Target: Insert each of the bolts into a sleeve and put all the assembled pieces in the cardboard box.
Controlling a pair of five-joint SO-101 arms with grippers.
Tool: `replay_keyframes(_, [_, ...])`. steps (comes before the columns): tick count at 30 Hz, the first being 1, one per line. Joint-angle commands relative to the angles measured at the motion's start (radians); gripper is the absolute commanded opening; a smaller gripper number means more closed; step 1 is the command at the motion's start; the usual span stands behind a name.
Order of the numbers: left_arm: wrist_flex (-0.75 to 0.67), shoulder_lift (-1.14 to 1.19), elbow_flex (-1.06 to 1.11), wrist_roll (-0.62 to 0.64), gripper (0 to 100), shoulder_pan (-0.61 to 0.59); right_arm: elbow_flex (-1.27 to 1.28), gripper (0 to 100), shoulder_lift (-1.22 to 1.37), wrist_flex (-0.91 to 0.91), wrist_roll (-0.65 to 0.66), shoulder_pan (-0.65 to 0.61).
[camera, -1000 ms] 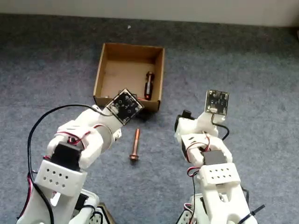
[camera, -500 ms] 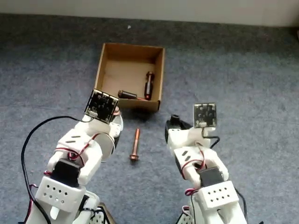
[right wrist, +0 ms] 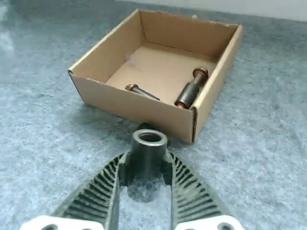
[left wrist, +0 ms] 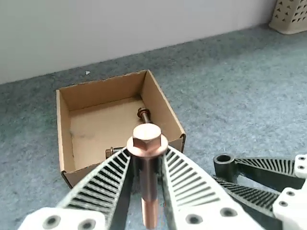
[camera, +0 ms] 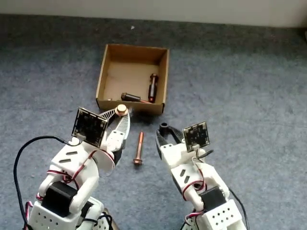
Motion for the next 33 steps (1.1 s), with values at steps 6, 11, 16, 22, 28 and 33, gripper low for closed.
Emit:
replay_keyframes(6, [-0.031,-0.022,-0.081,0.071,1,0.108,0.119,0.4,-0.154,-0.031,0.095,-0.107])
replay_keyframes(11, [-0.112,-0.022,-0.085,0.074,1,0.136,0.122,0.4,-0.163,-0.045,0.095,-0.142])
replay_keyframes(16, [-0.176,-0.022,-0.087,0.075,1,0.139,0.122,0.4,-0.163,-0.044,0.095,-0.176])
replay_keyframes(22, [-0.187,-0.022,-0.082,0.109,1,0.174,0.124,0.4,-0.163,-0.045,0.097,-0.209])
replay_keyframes(28, [-0.192,-0.022,-0.041,0.126,1,0.197,0.125,0.4,-0.165,-0.05,0.097,-0.216])
replay_keyframes(33, [-0.195,-0.022,-0.03,0.123,1,0.194,0.122,0.4,-0.165,-0.05,0.097,-0.219])
